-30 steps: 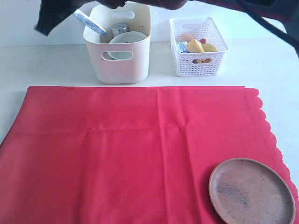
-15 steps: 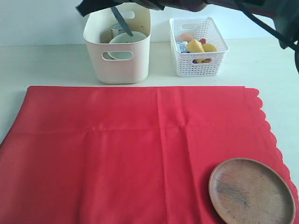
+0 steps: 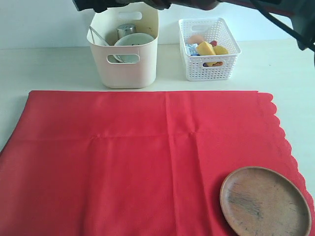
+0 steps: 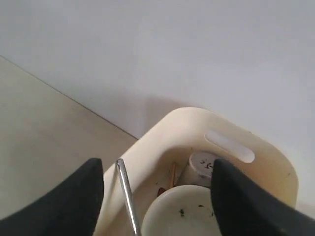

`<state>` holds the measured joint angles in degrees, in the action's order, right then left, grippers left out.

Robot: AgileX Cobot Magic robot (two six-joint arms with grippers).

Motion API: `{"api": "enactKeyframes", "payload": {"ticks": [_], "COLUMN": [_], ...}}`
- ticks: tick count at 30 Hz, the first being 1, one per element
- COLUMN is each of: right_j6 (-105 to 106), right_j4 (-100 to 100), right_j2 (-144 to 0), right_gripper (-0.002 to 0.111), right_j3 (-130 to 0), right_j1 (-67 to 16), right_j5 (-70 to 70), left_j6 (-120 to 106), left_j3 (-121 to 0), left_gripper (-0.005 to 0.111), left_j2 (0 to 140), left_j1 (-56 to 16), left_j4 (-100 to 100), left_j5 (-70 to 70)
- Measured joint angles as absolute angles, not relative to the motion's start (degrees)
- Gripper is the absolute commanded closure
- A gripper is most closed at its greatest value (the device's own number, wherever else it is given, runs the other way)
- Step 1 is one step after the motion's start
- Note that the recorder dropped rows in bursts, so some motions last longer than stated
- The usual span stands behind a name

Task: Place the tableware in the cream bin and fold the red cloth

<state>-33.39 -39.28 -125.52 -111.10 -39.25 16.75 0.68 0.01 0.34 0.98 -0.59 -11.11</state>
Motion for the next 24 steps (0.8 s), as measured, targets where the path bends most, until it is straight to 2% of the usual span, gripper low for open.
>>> {"api": "enactKeyframes", "payload": {"ticks": [2, 5, 10, 24], "right_j6": [-33.4, -33.4, -31.2, -30.3], "right_j4": [-39.1, -39.0, -38.4, -35.8], "right_j2": [-124.5, -123.1, -121.7, -117.1], "right_gripper": [0.061, 0.076, 0.108, 0.108], "right_j3": [-111.1, -111.1, -111.1, -111.1], "right_j1": [-39.3, -39.3, -39.3, -39.3], "right_j5": [18.9, 22.9, 31.4, 44.6], "left_j6": [0.7, 0.7, 0.7, 0.7], "left_j3": [0.0, 0.0, 0.0, 0.0], "left_gripper": [0.104, 0.104, 0.104, 0.104], "left_j2": [0.3, 0.3, 0.3, 0.3], "left_j1": [1.0, 1.0, 1.0, 1.0], "left_j4": [-0.6, -0.6, -0.6, -0.6], "left_j5": [-11.1, -11.1, -11.1, -11.1]}}
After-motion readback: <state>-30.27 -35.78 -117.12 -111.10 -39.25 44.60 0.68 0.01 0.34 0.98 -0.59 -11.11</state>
